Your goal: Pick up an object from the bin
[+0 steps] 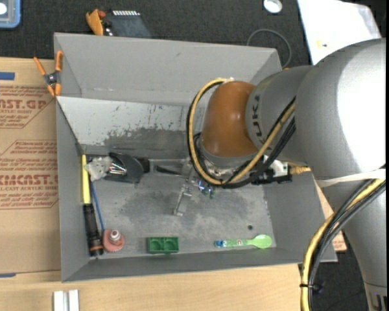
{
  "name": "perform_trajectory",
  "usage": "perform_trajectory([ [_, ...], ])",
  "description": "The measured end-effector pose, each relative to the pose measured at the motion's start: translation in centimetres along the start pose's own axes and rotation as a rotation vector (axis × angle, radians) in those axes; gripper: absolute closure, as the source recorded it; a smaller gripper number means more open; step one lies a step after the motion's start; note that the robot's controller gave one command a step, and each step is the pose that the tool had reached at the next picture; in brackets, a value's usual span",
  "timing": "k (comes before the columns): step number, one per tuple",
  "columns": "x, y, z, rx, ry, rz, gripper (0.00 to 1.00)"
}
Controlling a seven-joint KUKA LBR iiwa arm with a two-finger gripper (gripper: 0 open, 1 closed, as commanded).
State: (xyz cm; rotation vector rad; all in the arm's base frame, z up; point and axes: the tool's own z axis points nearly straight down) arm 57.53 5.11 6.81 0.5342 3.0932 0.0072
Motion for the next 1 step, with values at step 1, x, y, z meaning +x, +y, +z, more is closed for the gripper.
perform_trajectory([
  [1,-0.74,-2.22,-0.27,0.001,-0.006,-0.035,1.00],
])
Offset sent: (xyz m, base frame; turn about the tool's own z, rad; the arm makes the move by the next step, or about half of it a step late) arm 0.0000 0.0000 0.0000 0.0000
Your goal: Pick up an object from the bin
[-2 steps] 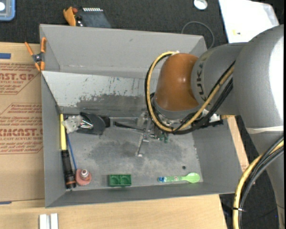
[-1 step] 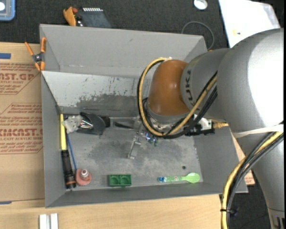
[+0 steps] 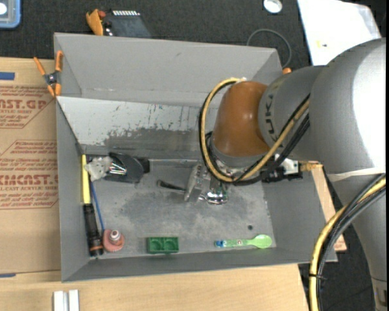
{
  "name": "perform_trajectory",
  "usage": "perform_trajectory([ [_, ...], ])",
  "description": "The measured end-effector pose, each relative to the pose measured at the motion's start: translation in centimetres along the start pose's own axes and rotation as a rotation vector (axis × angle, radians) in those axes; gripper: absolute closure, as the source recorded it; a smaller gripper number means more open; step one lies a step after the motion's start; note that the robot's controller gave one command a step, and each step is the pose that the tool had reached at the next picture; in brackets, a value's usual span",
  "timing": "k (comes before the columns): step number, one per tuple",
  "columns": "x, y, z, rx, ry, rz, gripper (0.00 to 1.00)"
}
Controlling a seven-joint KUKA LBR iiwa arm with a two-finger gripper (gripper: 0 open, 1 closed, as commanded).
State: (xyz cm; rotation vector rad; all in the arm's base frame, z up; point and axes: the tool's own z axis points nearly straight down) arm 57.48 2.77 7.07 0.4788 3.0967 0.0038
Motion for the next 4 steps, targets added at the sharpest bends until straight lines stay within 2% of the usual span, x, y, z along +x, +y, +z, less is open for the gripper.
perform_trajectory([
  [2,0.1,0.0,-0.6,0.000,0.001,0.000,1.00],
  [3,0.3,-0.1,-2.7,0.003,0.011,0.000,1.00],
  [4,0.0,0.0,-7.2,0.000,0.002,0.000,1.00],
])
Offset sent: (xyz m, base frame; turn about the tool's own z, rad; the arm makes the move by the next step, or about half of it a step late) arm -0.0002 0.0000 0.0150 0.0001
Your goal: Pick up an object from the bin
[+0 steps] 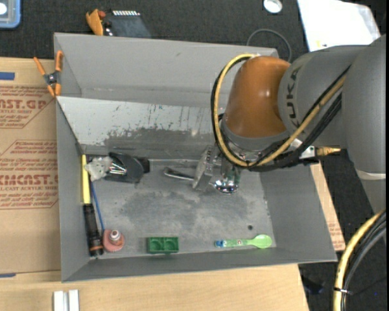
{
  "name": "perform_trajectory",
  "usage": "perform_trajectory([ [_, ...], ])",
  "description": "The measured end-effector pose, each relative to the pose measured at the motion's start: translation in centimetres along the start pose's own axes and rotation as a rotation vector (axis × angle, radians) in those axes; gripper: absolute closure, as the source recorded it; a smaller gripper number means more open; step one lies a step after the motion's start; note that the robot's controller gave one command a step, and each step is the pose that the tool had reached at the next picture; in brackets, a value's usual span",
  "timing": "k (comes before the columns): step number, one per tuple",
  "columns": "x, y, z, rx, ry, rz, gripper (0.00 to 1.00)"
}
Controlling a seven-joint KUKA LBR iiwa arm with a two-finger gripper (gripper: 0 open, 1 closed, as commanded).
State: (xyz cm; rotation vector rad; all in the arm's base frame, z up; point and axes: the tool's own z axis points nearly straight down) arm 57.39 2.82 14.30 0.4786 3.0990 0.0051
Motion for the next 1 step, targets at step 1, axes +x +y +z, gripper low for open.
perform_trajectory([
  [1,0.00,0.05,-2.20,-0.001,0.000,-0.001,1.00],
])
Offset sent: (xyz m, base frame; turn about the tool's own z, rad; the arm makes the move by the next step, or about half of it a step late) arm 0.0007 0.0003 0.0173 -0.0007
